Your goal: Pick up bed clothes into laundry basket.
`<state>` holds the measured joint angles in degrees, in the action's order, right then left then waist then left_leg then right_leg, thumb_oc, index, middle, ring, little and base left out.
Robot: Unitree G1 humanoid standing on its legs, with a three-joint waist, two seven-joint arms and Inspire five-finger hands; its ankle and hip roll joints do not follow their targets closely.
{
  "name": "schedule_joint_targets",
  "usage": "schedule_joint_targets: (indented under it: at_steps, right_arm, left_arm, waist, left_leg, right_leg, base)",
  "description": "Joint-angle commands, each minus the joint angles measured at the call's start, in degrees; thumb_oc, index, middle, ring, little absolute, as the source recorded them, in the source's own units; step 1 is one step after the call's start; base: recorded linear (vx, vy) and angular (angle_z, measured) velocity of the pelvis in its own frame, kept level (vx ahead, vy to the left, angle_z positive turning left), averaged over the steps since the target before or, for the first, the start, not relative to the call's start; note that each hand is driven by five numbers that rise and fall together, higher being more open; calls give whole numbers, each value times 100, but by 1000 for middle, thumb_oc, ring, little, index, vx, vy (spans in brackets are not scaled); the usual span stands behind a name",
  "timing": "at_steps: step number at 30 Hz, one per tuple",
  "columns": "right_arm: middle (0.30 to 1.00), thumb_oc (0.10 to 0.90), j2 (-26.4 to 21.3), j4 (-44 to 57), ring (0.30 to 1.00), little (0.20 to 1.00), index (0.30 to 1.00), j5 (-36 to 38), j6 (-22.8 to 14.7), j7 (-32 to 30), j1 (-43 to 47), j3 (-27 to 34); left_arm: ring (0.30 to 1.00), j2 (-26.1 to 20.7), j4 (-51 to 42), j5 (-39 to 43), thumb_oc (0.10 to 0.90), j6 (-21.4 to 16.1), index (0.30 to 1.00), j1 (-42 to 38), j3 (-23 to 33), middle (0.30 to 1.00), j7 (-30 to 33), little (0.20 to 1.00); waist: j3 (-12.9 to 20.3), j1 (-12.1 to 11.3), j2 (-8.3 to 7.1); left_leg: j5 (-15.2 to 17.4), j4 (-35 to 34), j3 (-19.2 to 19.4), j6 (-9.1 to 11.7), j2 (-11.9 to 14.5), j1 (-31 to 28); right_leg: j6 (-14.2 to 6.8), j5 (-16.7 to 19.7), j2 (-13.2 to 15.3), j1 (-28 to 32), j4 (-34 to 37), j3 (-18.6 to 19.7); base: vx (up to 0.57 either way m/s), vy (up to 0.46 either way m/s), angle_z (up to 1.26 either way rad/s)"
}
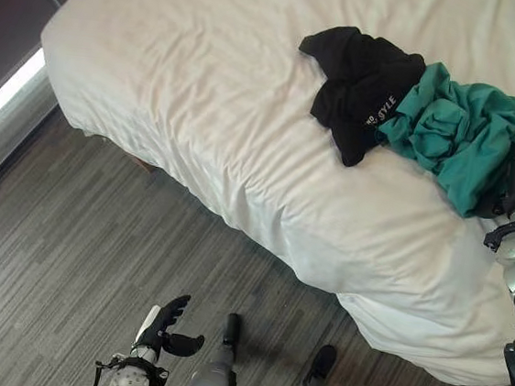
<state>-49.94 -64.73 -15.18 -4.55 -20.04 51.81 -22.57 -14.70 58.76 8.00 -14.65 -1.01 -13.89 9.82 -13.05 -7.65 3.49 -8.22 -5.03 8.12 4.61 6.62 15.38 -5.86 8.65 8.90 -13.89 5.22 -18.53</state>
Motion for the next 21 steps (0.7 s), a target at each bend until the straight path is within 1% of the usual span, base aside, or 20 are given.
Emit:
schedule_joint_targets:
  at_steps: [1,3,4,5,6,7,8,10,11,12,13,14,15,17,18,19,20,21]
  right_arm:
    - [300,400,-24,85,300,300,300,360,74,-43,263,-219]
    - [300,400,185,804,300,300,300,426,13,-59,-394,26]
    - [300,400,161,2277,300,300,300,272,-93,-64,-1470,493]
    - [300,400,160,2316,300,300,300,263,-76,-59,-1519,535]
    - [300,400,23,3285,300,300,300,118,-177,22,-2545,1140]
    - [300,400,25,3323,300,300,300,110,-166,30,-2598,1188]
    - [300,400,-110,3948,300,300,300,46,-274,48,-3609,1899]
    - [300,400,-48,4184,300,300,300,157,-356,-33,-4345,2555]
    - [300,400,42,4334,300,300,300,275,-390,-117,-4703,2942]
    - [300,400,207,4313,300,300,300,357,-399,-177,-4959,3200]
    - [300,400,209,4317,300,300,300,357,-398,-176,-4966,3207]
    - [300,400,284,4258,300,300,300,537,-431,-265,-5164,3495]
    - [300,400,495,4330,300,300,300,735,-417,-391,-5488,3968]
    - [300,400,801,4288,300,300,300,1008,-409,-534,-5795,4375]
    - [300,400,815,4307,300,300,300,1010,-407,-530,-5816,4389]
    - [300,400,945,4218,300,300,300,1135,-416,-569,-5879,4483]
    - [300,400,1270,3836,300,300,300,1794,-491,-638,-5924,4664]
    - [300,400,1469,3599,300,300,300,2269,-578,-601,-5922,4701]
  left_arm:
    - [900,-31,475,380,800,15,900,-143,316,900,243,900]
    - [900,-26,879,423,800,109,900,-87,723,900,333,900]
    - [900,-215,1035,425,800,215,900,-19,1239,900,453,900]
    - [900,-227,1033,424,800,216,900,-17,1225,900,453,900]
    - [900,-499,938,317,800,243,900,120,1630,900,575,900]
    - [900,-510,932,316,800,246,900,120,1612,900,575,900]
    - [900,-930,707,224,800,195,900,141,2030,900,752,900]
    - [900,-1350,389,277,800,106,900,116,2414,900,957,900]
    - [900,-1638,162,351,800,29,900,64,2676,900,1141,900]
    - [900,-1815,-12,372,800,12,900,1,2795,900,1261,900]
    - [900,-1816,-13,372,800,13,900,-1,2790,900,1261,900]
    - [900,-2102,-256,396,800,-42,900,-99,2975,900,1449,900]
    - [900,-2384,-930,205,800,-81,900,-168,3106,900,1783,900]
    - [900,-2547,-1807,-99,800,-79,900,-124,3262,900,2122,900]
    - [900,-2541,-1847,-116,800,-53,900,-108,3265,900,2136,900]
    - [900,-2530,-2162,-180,800,-44,900,-85,3354,900,2207,900]
    - [900,-2655,-2631,-249,800,-109,900,-177,3489,900,2403,900]
    - [900,-2712,-2833,-230,800,-100,900,-272,3537,900,2461,900]
  waist:
    - [68,46,-226]
    - [78,147,-219]
    - [101,338,-178]
    - [107,325,-188]
    - [182,480,-141]
    - [188,465,-148]
    - [268,615,-118]
    - [364,706,-85]
    - [435,775,-64]
    - [492,787,-62]
    - [497,781,-64]
    - [564,884,-30]
    - [688,986,-2]
    - [798,1096,41]
    - [796,1086,34]
    - [841,1116,53]
    - [854,1268,120]
    - [743,1287,107]
  left_leg:
    - [18,3,322,631,299,-78]
    - [60,3,352,610,287,-225]
    - [165,3,402,590,280,-494]
    - [141,3,398,584,277,-479]
    - [244,3,421,557,273,-728]
    - [219,3,416,551,270,-712]
    - [302,3,469,536,272,-960]
    - [339,3,524,524,287,-1158]
    - [360,3,566,521,295,-1259]
    - [343,3,594,507,302,-1321]
    - [340,3,596,507,302,-1315]
    - [380,3,635,522,315,-1418]
    - [401,3,697,526,333,-1549]
    - [420,3,764,540,382,-1703]
    - [385,3,768,536,384,-1691]
    - [364,3,802,541,412,-1744]
    - [273,102,905,559,459,-1935]
    - [229,523,899,599,507,-1913]
  right_leg:
    - [-749,-381,416,328,-22,337]
    - [-728,-419,419,451,-22,383]
    - [-715,-484,430,673,-22,411]
    - [-713,-464,432,660,-22,408]
    - [-707,-520,449,884,-22,397]
    - [-704,-498,451,871,-22,394]
    - [-708,-542,456,1086,-22,390]
    - [-706,-565,447,1227,-22,406]
    - [-703,-577,436,1295,-22,417]
    - [-695,-553,429,1318,-22,447]
    - [-694,-550,429,1311,-22,450]
    - [-702,-585,413,1373,-22,467]
    - [-693,-606,382,1431,-22,530]
    - [-672,-656,337,1505,-22,626]
    - [-662,-624,334,1490,-22,632]
    - [-645,-642,302,1495,-22,675]
    - [-592,-737,230,1567,-22,777]
    - [-518,-767,190,1648,-22,857]
  base:
    - [15,-7,-6]
    - [69,-22,-8]
    - [71,-22,-7]
    - [158,-52,-3]
    - [75,-32,1]
    - [156,-93,-3]
    - [70,-81,-5]
    - [91,-104,8]
    - [64,-96,1]
    - [39,-61,-16]
    - [31,-67,-34]
    - [46,-95,-45]
    - [66,-111,-35]
    - [29,-79,-23]
    - [2,-50,-32]
    - [2,-47,-32]
    - [11,-62,-32]
    - [1,-85,-38]
